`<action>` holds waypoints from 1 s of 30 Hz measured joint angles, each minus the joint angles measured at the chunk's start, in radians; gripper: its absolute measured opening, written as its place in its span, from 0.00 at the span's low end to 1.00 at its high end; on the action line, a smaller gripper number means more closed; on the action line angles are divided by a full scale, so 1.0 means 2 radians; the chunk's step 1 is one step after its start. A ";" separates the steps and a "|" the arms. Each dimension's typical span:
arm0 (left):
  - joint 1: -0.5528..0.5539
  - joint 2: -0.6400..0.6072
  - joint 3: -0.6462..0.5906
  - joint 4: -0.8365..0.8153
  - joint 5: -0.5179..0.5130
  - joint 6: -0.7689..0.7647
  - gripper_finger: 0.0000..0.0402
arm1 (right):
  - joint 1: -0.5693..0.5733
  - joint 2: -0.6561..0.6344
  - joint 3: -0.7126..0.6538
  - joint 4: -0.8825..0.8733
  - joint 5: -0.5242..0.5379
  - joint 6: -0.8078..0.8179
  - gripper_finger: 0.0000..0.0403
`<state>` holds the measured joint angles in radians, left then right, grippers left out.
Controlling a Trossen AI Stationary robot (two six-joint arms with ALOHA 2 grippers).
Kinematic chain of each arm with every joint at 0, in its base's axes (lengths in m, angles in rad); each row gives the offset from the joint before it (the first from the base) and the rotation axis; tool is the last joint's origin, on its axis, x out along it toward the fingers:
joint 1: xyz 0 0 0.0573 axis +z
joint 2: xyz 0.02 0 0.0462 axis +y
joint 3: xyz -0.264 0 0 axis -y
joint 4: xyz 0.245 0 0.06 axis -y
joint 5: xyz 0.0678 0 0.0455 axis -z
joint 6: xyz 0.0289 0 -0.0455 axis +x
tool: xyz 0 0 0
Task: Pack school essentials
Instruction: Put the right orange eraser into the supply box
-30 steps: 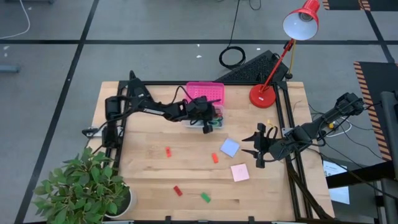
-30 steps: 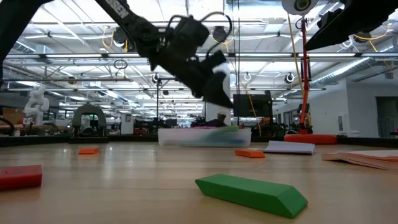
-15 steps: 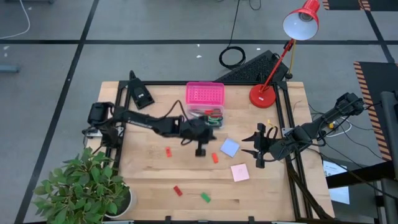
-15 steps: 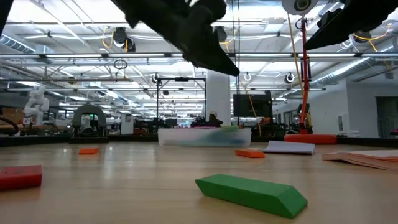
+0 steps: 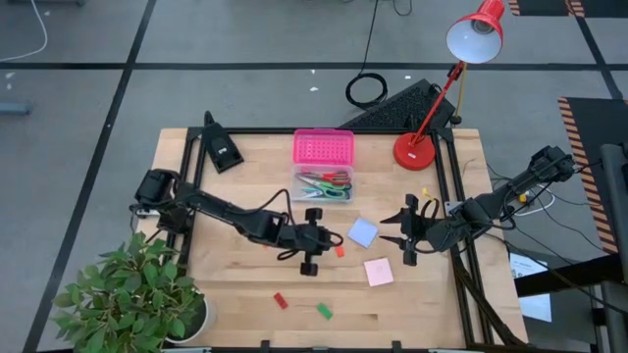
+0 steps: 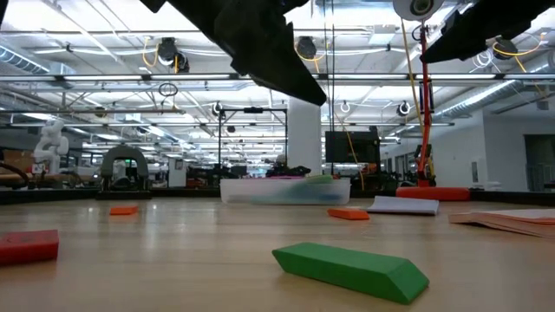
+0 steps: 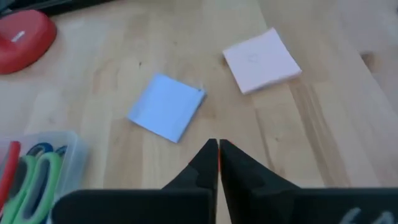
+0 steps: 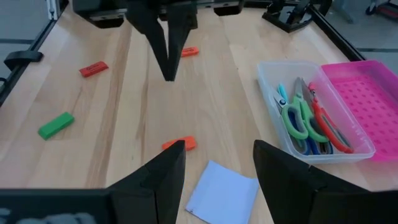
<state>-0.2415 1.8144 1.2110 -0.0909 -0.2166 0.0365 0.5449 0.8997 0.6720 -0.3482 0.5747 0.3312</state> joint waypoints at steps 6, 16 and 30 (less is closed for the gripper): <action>0.007 0.000 0.000 -0.001 -0.002 -0.028 0.15 | 0.000 0.006 -0.025 0.030 -0.001 0.037 0.46; -0.007 0.030 0.000 -0.008 0.002 -0.061 0.22 | 0.000 0.013 -0.158 0.227 -0.002 0.105 0.46; -0.044 0.120 0.000 0.053 0.004 -0.078 0.24 | -0.001 0.060 -0.191 0.313 -0.002 0.135 0.46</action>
<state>-0.3290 2.0554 1.2110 0.0149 -0.2094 -0.1194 0.5429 1.0202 0.2897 0.2771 0.5713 0.6017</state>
